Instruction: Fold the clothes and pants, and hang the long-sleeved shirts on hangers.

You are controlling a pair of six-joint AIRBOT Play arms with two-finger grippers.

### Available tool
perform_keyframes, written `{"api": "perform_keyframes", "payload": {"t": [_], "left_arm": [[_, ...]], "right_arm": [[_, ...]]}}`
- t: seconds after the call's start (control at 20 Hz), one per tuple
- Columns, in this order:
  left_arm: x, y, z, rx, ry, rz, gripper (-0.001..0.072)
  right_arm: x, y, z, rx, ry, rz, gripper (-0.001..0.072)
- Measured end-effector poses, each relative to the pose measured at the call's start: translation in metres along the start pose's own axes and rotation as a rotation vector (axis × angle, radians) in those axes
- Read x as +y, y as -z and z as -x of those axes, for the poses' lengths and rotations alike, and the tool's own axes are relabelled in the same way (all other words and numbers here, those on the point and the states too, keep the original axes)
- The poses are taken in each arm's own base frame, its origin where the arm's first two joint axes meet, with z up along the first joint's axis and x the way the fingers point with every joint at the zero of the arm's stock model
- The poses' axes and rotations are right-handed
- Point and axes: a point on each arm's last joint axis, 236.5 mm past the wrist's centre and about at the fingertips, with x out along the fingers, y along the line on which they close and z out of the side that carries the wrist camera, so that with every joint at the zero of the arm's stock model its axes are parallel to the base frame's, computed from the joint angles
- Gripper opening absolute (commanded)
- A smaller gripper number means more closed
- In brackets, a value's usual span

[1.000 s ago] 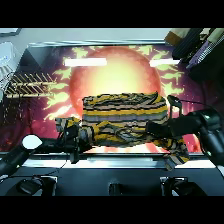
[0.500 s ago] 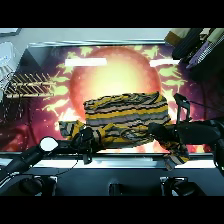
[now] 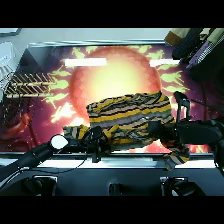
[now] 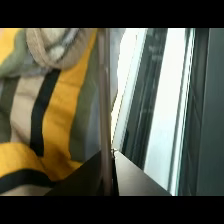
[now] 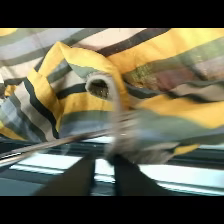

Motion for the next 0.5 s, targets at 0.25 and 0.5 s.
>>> {"api": "perform_keyframes", "payload": {"t": [0.25,0.5], "left_arm": [[0.002,-0.007,-0.004,-0.016,0.001,0.002,0.0018],[0.003,-0.009,-0.005,-0.023,0.001,0.01,0.0018]], "right_arm": [[-0.004,0.003,0.001,0.011,0.018,0.008,0.043],[-0.016,0.011,0.02,0.024,0.079,0.042,0.0503]]}}
